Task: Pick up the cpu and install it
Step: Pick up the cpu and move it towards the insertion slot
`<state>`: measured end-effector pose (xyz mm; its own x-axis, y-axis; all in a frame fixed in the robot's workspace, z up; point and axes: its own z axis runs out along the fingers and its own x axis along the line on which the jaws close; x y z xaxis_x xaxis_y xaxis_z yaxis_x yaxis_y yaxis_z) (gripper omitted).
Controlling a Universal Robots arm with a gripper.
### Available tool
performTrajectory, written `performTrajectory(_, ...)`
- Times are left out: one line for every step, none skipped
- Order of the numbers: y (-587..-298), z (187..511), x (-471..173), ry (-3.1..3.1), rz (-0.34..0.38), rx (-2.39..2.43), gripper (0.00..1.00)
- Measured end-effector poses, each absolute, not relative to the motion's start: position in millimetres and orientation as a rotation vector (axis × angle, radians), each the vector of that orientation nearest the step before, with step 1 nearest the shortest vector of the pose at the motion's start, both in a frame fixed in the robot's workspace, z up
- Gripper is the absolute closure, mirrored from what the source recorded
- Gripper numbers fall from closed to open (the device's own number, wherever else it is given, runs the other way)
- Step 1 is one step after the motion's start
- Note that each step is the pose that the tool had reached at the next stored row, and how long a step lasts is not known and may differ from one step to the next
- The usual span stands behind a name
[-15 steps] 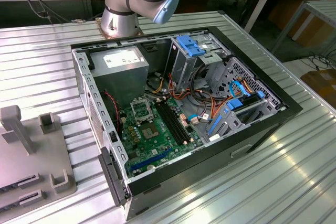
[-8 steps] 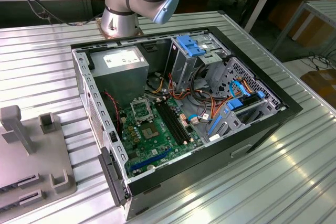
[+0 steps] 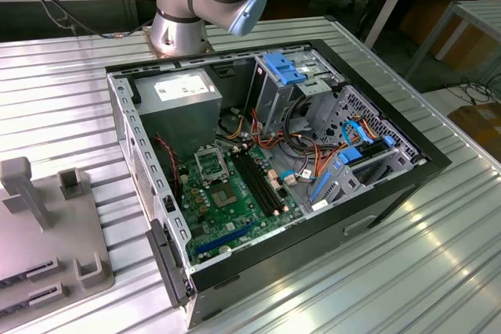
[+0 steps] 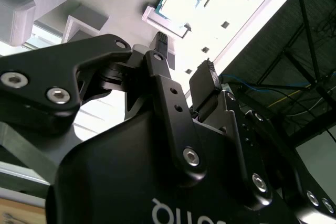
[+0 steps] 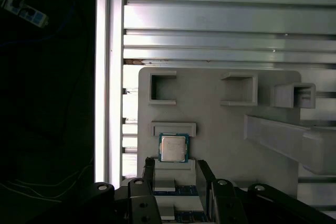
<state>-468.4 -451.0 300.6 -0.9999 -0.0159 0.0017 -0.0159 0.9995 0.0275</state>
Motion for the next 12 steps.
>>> performTrajectory(-451,301,-468,-3.139,-0.043,0.025,0.55)
performTrajectory(-451,301,-468,-3.139,-0.043,0.025,0.55)
performTrajectory(-451,300,-468,-3.140,-0.041,0.025,0.55)
performTrajectory(-451,300,-468,-3.140,-0.037,0.025,0.55)
performTrajectory(-451,298,-468,-3.139,-0.031,0.025,0.55)
performTrajectory(-451,296,-468,-3.140,-0.031,0.025,0.55)
performTrajectory(-451,293,-468,-3.139,-0.030,0.025,0.55)
performTrajectory(-451,292,-468,-3.139,-0.030,0.025,0.55)
performTrajectory(-451,289,-468,-3.139,-0.030,0.025,0.55)
performTrajectory(-451,285,-468,-3.139,-0.030,0.025,0.55)
performTrajectory(-451,280,-468,-3.139,-0.030,0.025,0.48)
performTrajectory(-450,277,-468,-3.139,-0.030,0.025,0.48)
